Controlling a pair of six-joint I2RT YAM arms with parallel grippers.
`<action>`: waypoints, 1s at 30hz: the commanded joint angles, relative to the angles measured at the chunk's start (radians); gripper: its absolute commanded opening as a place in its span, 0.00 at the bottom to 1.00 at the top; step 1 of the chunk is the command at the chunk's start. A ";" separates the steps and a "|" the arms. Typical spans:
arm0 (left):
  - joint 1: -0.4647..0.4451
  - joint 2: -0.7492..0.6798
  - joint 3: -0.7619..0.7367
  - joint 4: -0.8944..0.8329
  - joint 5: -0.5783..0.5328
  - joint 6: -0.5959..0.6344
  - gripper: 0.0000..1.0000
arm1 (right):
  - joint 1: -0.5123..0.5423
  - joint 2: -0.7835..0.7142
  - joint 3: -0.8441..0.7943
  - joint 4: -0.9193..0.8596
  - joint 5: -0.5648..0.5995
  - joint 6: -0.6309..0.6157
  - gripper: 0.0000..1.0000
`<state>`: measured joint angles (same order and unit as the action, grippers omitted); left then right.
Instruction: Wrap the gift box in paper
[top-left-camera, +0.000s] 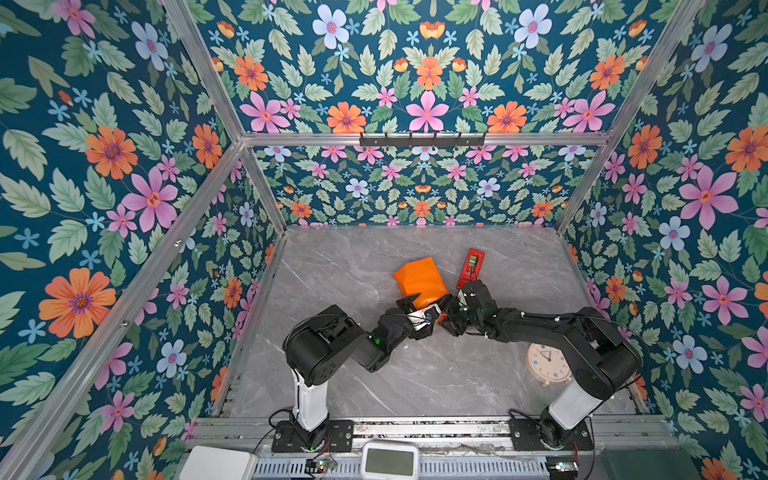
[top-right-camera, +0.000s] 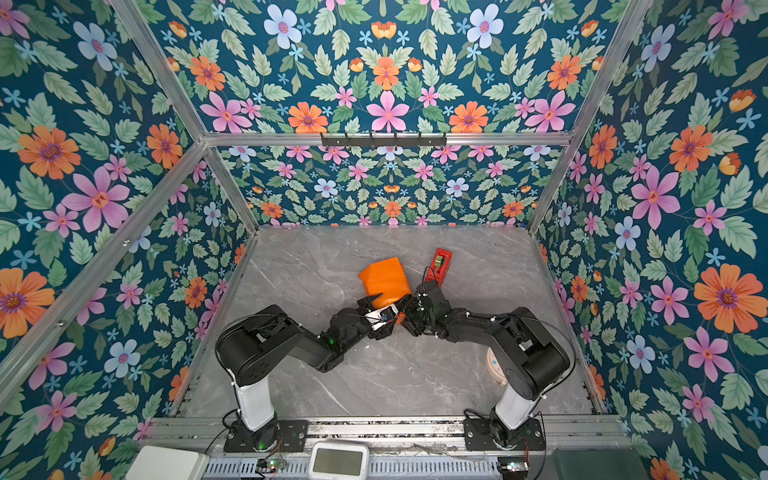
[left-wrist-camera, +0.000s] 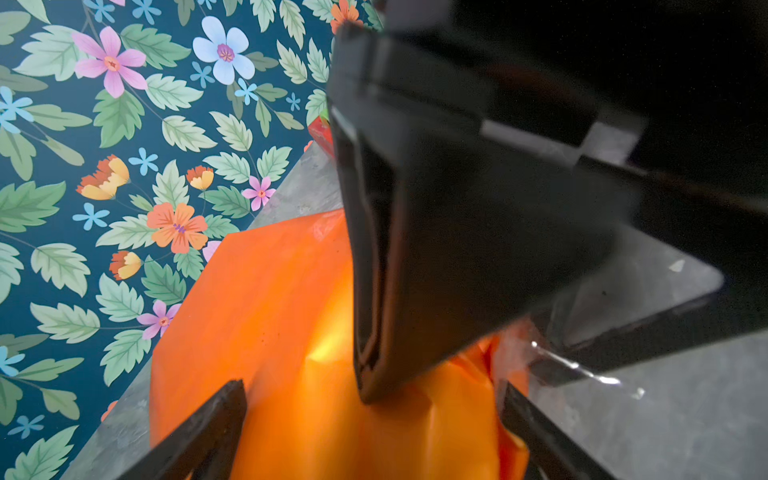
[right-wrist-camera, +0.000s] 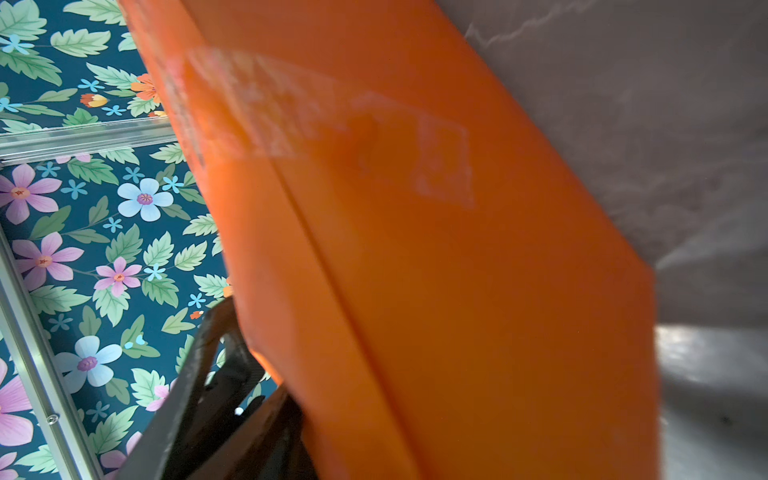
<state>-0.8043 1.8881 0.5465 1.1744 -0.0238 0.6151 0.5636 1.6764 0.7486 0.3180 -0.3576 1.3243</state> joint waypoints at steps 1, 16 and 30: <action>0.002 0.009 0.008 0.023 -0.070 0.025 0.89 | 0.001 0.003 -0.006 -0.083 0.019 -0.008 0.73; -0.004 -0.016 0.000 0.026 -0.038 0.025 0.89 | 0.000 0.008 -0.001 -0.070 0.010 -0.005 0.73; -0.005 -0.032 0.009 -0.024 -0.002 0.036 1.00 | 0.000 0.032 0.026 -0.065 0.002 -0.007 0.73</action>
<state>-0.8104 1.8618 0.5491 1.1584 -0.0360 0.6365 0.5632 1.6985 0.7731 0.3176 -0.3656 1.3243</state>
